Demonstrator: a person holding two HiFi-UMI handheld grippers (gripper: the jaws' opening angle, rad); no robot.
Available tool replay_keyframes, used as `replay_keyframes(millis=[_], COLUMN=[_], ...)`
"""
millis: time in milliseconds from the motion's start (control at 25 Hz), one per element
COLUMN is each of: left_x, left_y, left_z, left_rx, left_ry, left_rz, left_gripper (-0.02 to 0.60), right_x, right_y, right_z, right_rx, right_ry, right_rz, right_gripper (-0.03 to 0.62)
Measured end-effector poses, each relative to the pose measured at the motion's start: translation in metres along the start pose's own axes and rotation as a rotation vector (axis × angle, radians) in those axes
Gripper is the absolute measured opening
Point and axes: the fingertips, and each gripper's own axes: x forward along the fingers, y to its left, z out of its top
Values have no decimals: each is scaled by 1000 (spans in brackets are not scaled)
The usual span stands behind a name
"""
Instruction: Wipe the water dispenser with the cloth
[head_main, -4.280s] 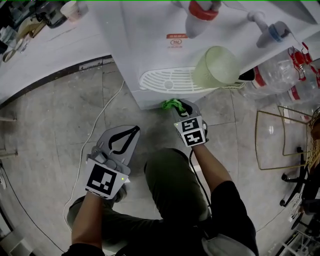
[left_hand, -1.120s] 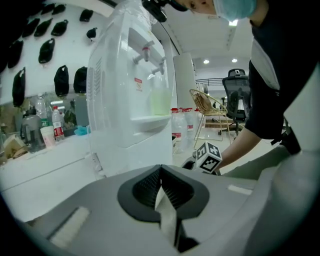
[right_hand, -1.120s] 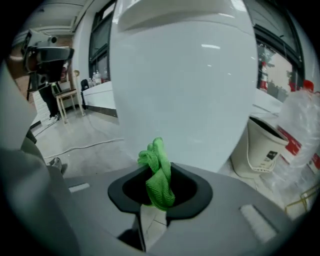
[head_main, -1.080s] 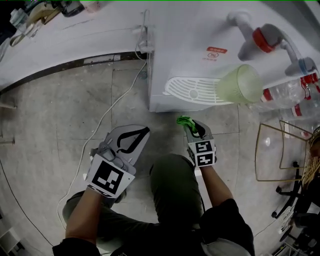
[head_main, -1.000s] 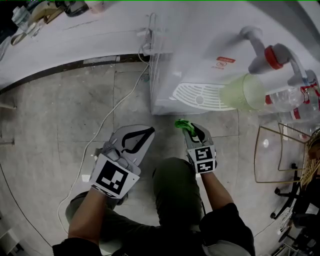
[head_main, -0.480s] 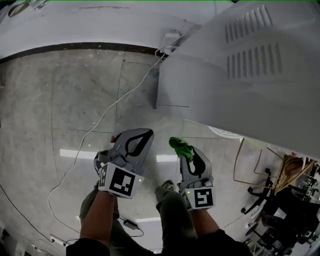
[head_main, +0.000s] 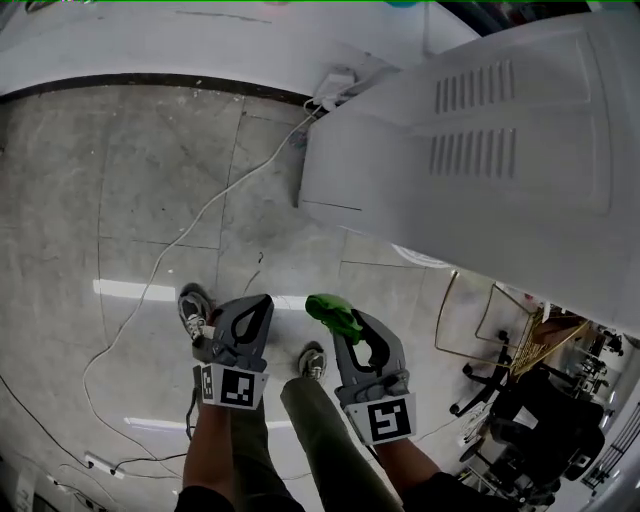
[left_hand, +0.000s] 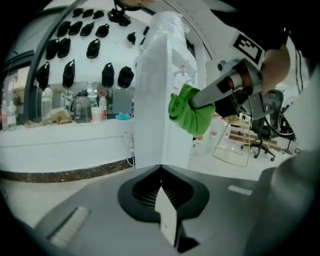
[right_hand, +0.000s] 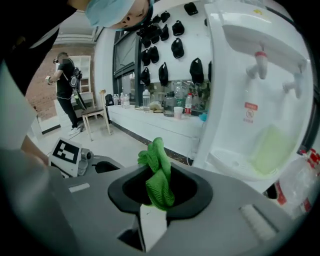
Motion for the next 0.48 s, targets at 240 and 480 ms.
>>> replay_keyframes(millis=[240,480], left_x=[-70,-131], left_y=[29,46], left_z=[72,193], left_rx=[107,116], left_ry=[6,-52], left_rz=[-3,69], left_gripper=[2,2], right_x=[-38,-93], right_y=[14,18], right_z=[60,134], right_rx=[3,63], right_ry=[-27,-59], right_rz=[60,107], right_gripper=[94,94])
